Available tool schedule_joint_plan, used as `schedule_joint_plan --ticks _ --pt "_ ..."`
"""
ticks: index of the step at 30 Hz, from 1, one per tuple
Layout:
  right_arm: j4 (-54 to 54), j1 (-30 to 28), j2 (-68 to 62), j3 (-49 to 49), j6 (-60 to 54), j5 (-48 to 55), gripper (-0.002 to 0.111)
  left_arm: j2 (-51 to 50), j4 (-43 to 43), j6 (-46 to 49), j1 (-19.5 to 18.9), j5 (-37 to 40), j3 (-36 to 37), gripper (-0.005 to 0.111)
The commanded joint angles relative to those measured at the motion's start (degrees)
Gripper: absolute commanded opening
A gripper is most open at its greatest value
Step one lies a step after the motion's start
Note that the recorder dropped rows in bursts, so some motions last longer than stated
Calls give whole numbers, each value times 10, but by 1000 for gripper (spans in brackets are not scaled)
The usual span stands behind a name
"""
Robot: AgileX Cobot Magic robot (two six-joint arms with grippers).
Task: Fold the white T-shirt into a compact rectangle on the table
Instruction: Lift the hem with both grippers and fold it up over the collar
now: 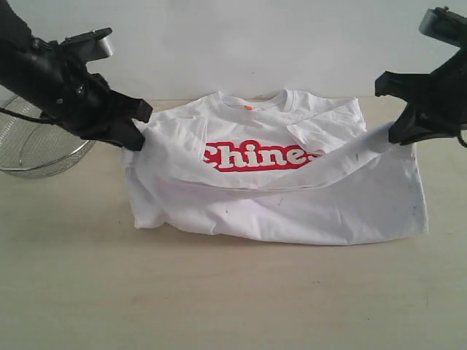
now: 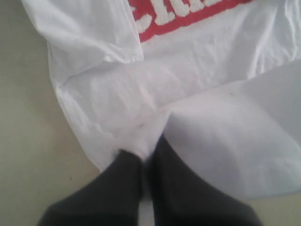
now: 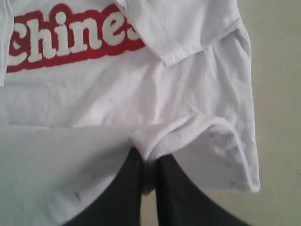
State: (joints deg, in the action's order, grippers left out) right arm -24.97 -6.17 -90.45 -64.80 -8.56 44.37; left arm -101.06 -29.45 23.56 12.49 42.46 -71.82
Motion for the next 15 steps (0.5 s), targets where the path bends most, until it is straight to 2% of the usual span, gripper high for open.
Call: schedule_joint_plan --ticks 1,15 --pt "-15 -1 -53 -49 -25 -18 0 -40 2 5 -5 -20 -53 4" --pt "-18 -1 -208 -224 -35 -43 0 -167 20 9 -16 -23 -225 4"
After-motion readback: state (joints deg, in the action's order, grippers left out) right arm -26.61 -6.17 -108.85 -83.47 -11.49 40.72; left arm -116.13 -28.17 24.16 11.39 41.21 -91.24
